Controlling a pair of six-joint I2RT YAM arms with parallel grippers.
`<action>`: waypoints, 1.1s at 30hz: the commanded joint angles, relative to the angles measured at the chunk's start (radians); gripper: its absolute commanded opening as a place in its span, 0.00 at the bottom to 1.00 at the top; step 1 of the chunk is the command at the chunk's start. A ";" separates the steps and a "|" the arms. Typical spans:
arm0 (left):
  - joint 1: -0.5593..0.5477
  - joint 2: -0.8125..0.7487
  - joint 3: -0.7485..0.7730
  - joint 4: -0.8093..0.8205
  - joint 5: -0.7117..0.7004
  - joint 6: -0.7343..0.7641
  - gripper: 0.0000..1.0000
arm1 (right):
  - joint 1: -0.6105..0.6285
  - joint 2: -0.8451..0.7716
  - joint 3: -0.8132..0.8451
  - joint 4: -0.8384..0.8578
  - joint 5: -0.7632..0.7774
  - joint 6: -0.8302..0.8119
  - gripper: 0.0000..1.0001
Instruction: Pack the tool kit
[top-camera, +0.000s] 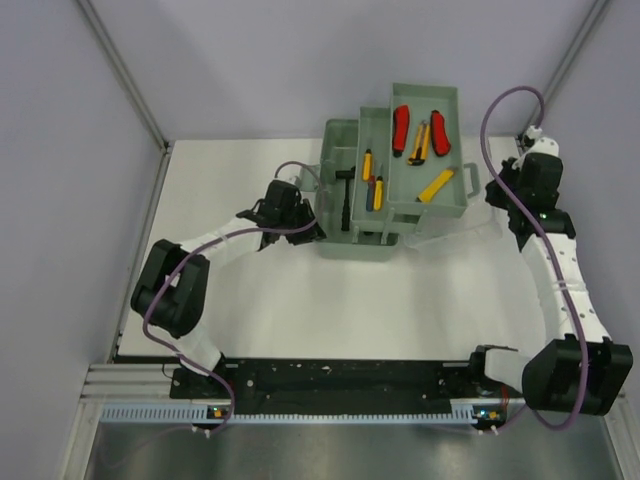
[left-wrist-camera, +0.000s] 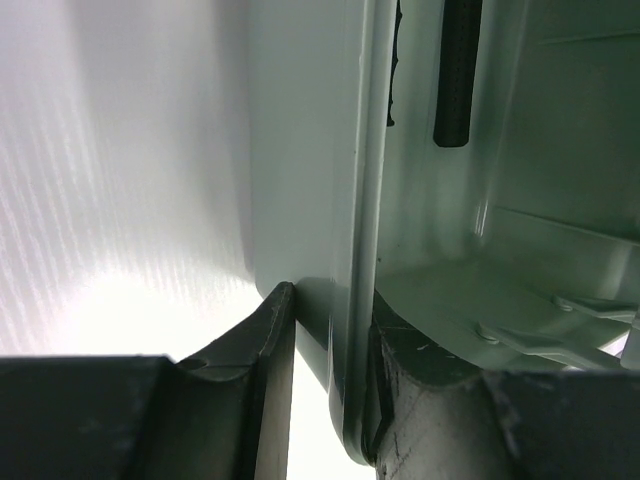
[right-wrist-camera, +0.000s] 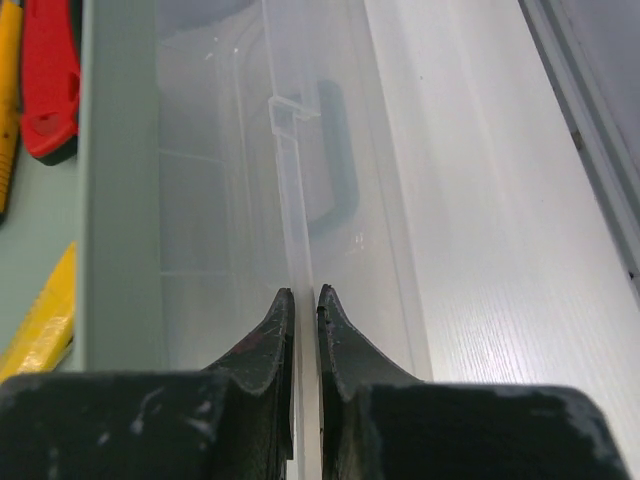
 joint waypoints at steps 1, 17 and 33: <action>-0.052 0.056 0.025 0.028 0.078 -0.072 0.23 | 0.075 -0.057 0.142 0.088 -0.020 0.027 0.00; -0.101 0.097 0.047 0.048 0.093 -0.119 0.24 | 0.363 0.027 0.293 0.005 0.292 -0.122 0.00; -0.099 0.047 0.084 -0.084 -0.035 -0.034 0.61 | 0.642 0.187 0.386 -0.021 0.685 -0.252 0.00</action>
